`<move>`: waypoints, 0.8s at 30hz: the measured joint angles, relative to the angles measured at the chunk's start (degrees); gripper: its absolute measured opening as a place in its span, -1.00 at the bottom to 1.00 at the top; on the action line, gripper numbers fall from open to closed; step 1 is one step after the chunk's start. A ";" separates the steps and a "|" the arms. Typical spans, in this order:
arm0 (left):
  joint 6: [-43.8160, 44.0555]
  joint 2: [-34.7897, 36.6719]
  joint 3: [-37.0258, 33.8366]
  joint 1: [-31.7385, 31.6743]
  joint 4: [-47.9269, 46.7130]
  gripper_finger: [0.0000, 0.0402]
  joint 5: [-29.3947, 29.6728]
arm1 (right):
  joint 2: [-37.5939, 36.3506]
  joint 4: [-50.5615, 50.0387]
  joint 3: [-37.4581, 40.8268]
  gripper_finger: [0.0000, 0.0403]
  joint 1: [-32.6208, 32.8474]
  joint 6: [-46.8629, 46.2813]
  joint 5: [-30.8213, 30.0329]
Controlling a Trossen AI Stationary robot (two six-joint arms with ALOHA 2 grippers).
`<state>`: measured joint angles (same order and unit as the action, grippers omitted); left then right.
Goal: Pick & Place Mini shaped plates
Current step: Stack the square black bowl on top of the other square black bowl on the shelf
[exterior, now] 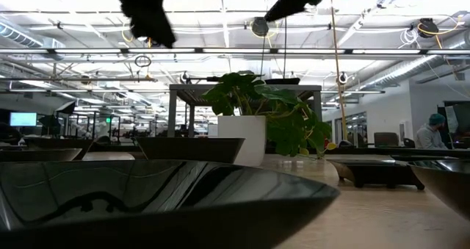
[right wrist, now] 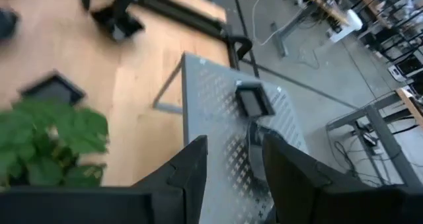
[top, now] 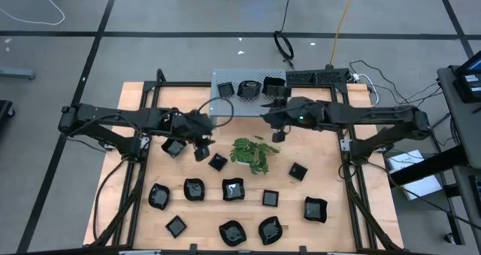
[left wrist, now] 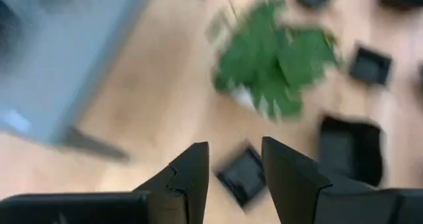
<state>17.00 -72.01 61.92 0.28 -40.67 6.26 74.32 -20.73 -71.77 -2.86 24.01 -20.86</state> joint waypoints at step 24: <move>21.83 0.00 -16.26 0.16 -9.17 -0.28 5.82 | -6.99 -5.42 0.20 -0.34 3.74 -3.89 -0.04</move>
<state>38.83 -72.01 45.66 0.45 -49.84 12.08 67.33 -26.15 -71.57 0.89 20.12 -20.91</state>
